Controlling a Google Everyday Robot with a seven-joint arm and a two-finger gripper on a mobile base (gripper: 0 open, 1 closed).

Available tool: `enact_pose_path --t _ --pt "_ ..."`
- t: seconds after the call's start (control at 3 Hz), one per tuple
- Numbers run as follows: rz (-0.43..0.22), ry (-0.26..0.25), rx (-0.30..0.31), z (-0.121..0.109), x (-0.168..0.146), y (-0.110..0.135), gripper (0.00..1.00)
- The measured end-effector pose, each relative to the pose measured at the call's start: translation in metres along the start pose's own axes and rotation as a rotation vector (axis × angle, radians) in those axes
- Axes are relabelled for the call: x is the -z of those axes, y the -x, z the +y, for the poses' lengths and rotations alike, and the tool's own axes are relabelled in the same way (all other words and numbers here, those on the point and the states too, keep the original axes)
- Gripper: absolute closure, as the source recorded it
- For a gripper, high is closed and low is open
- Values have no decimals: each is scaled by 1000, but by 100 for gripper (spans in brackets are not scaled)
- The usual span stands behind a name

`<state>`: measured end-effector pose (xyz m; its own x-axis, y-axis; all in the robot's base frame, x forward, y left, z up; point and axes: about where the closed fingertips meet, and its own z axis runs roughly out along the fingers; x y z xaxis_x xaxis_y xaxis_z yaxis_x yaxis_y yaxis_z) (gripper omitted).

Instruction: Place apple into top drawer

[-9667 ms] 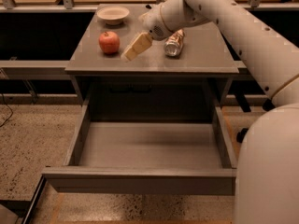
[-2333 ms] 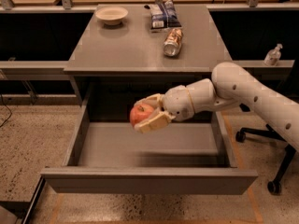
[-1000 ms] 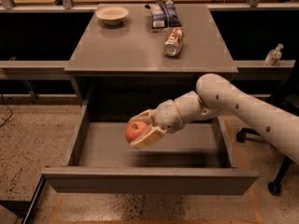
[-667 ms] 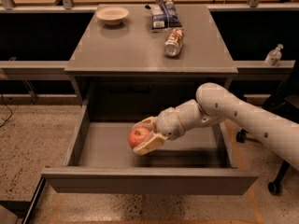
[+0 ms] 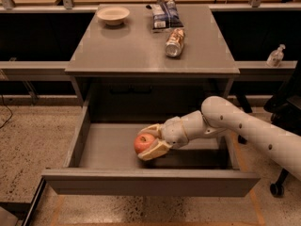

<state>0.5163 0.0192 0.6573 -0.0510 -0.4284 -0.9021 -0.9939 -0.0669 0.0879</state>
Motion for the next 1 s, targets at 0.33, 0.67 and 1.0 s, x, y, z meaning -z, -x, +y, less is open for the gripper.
enact_pose_path --t 0.33,0.67,1.0 --pt "-9 -24 17 -6 1 -6 12" --pt "-34 -51 21 -6 0 -12 0" --pt "-34 -52 21 -6 0 -12 0"
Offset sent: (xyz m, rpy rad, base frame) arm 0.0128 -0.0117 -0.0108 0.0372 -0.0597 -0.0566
